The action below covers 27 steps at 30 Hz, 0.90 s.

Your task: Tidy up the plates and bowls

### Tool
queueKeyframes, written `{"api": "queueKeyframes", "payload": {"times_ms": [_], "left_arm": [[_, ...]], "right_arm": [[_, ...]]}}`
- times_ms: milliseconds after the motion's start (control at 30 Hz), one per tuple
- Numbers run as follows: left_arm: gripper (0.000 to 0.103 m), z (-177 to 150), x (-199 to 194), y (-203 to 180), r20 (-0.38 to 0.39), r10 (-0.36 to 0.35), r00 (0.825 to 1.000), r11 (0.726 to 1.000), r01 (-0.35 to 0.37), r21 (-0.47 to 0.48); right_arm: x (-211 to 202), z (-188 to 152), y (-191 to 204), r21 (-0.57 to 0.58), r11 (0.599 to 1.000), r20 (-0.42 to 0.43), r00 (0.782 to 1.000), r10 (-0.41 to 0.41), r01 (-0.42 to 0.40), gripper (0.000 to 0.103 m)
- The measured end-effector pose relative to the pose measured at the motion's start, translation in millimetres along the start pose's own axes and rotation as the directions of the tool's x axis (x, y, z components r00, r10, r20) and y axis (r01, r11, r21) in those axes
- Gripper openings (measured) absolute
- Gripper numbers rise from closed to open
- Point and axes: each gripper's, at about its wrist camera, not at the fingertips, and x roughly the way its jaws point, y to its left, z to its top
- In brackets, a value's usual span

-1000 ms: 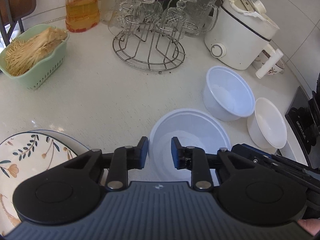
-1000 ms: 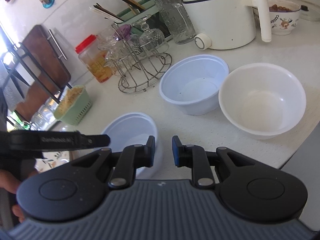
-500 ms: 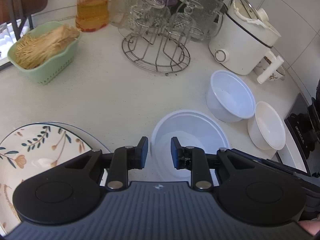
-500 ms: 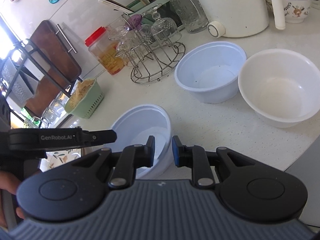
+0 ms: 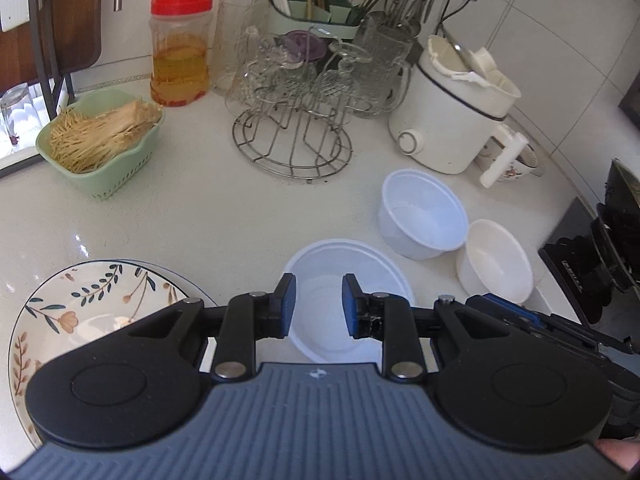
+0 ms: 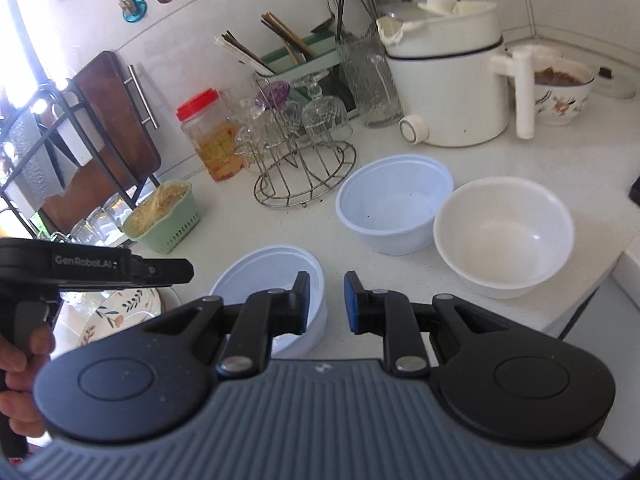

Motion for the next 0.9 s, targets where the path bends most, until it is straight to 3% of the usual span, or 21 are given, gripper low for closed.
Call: {"api": "queueKeyframes", "payload": {"times_ms": [333,900], "left_arm": [[0.03,4.2,-39.6,-36.8,-0.028,-0.025,0.999,0.998,0.026,0.051],[0.03,3.1,-38.4,-43.3,-0.072,-0.054,0.996,0.993,0.061,0.103]], "right_arm": [[-42.8,9.4,9.9,0.026,0.999,0.028,0.999,-0.036,0.035,0.022],[-66.3,-2.8,12.4,0.065,0.989,0.053,0.99,-0.132,0.129,0.022]]}}
